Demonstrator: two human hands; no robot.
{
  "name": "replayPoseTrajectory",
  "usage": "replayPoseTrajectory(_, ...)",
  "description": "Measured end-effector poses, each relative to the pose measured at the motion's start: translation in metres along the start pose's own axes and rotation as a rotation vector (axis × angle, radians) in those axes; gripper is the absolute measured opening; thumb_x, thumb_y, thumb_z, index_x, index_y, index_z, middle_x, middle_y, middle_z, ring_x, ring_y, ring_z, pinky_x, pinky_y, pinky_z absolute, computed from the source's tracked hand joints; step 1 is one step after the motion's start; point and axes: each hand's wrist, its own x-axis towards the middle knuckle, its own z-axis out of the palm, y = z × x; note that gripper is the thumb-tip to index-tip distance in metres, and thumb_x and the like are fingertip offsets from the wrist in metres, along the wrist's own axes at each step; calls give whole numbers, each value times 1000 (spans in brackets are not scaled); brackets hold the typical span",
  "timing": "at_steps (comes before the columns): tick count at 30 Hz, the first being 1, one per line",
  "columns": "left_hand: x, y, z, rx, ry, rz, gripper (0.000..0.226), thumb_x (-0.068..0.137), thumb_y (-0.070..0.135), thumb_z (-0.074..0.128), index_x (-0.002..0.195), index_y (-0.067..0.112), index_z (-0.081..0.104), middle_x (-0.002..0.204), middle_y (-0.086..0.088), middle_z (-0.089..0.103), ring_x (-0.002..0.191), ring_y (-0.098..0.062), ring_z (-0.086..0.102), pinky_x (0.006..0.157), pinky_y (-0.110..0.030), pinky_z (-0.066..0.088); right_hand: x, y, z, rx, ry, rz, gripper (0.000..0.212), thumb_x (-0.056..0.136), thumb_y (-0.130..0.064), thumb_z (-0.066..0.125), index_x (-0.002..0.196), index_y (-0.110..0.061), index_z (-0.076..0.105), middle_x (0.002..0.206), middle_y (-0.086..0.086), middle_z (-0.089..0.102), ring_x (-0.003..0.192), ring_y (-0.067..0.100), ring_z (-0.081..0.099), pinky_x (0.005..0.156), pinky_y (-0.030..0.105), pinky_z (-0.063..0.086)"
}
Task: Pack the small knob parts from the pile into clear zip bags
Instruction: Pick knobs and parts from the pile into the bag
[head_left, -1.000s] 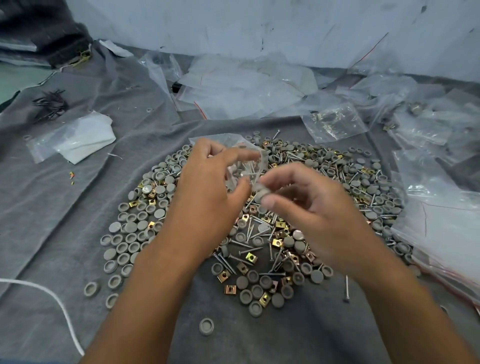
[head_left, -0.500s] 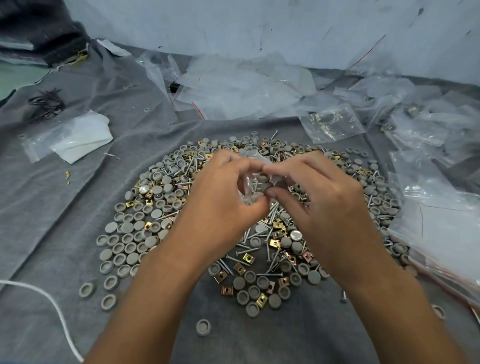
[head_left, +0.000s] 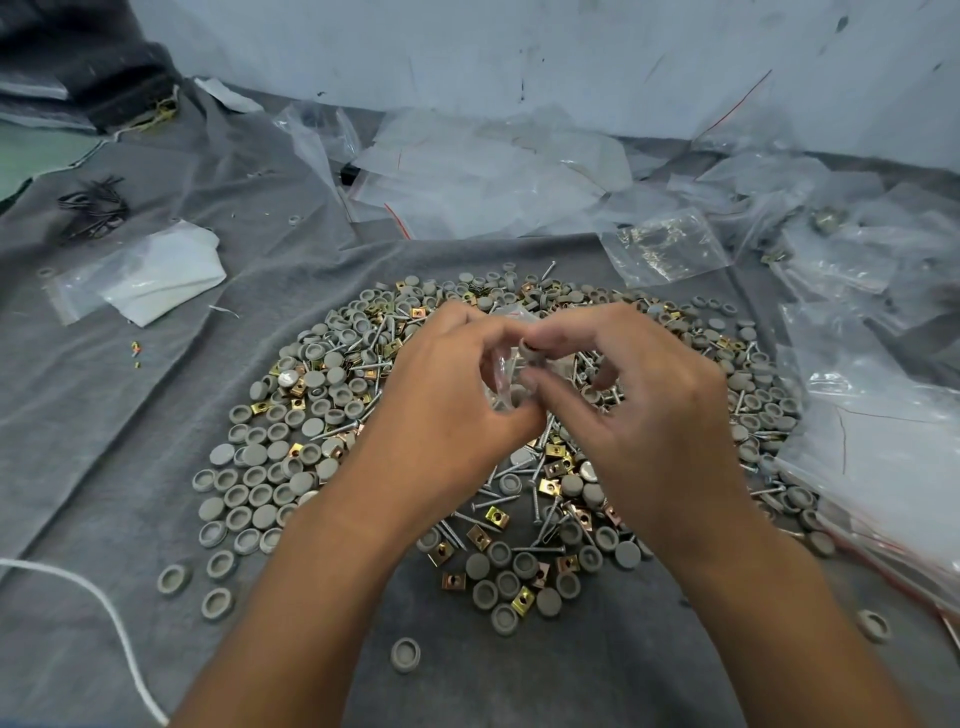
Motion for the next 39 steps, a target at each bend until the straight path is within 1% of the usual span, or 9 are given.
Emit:
replayPoseTrajectory(10, 0, 0, -3, 15, 96, -42, 37, 79, 38, 73, 113, 43, 61, 95, 20, 47, 85, 11, 47, 75, 0, 36, -1, -8, -8, 73, 31, 24, 11, 91, -21, 76, 99, -18, 68, 90, -15, 63, 78, -3, 57, 72, 9, 39)
replayPoseTrajectory(13, 3, -4, -8, 5, 292, -87, 40, 81, 25, 80, 119, 32, 68, 96, 13, 50, 78, 5, 51, 72, -5, 39, -7, -18, 0, 233, -326, 139, 10, 90, -33, 73, 95, -31, 64, 85, -18, 63, 75, 4, 60, 67, 12, 43)
replayPoseTrajectory(15, 4, -7, -11, 17, 340, -107, 40, 81, 24, 79, 119, 31, 69, 95, 12, 50, 77, 3, 52, 72, -6, 38, -16, -22, 15, 83, -671, 165, 17, 89, -47, 71, 98, -36, 62, 94, -19, 62, 85, 1, 58, 78, 26, 52)
replayPoseTrajectory(18, 4, -11, -14, 40, 347, -110, 39, 82, 25, 77, 119, 32, 69, 96, 12, 49, 77, 5, 53, 72, -5, 37, -28, -30, 36, -76, -883, 90, 28, 89, -55, 68, 110, -38, 60, 111, -16, 54, 108, 10, 53, 89, 37, 51)
replayPoseTrajectory(25, 4, -12, -13, 25, 319, -110, 39, 82, 24, 77, 119, 31, 68, 98, 7, 51, 80, -2, 53, 76, -13, 41, -30, -30, 47, 0, -802, 188, 15, 94, -37, 68, 102, -28, 59, 112, -7, 43, 104, 13, 50, 86, 37, 49)
replayPoseTrajectory(29, 4, -12, -14, 17, 313, -118, 38, 83, 24, 76, 120, 30, 68, 99, 5, 52, 82, -2, 53, 76, -11, 39, -30, -23, 42, 72, -723, 254, 12, 95, -35, 69, 95, -30, 58, 110, -15, 44, 97, -6, 47, 87, 35, 51)
replayPoseTrajectory(33, 4, -11, -15, 9, 318, -118, 39, 82, 22, 77, 119, 29, 68, 99, 5, 52, 82, -3, 54, 76, -10, 40, -25, -20, 40, 66, -602, 278, 11, 99, -33, 64, 100, -33, 52, 96, -15, 55, 91, 7, 55, 80, 39, 52)
replayPoseTrajectory(36, 4, -11, -14, 24, 299, -117, 39, 83, 22, 77, 120, 29, 68, 99, 3, 52, 81, -2, 54, 76, -6, 37, -27, -23, 44, -37, -663, 229, 14, 101, -34, 58, 115, -32, 56, 103, -11, 53, 97, 13, 55, 83, 35, 50)
replayPoseTrajectory(39, 4, -11, -13, 36, 278, -117, 39, 83, 21, 76, 120, 29, 68, 100, 4, 52, 82, 0, 54, 78, -3, 36, -28, -25, 46, -130, -678, 225, 11, 100, -33, 57, 108, -27, 60, 105, -10, 49, 97, 12, 55, 81, 28, 47)
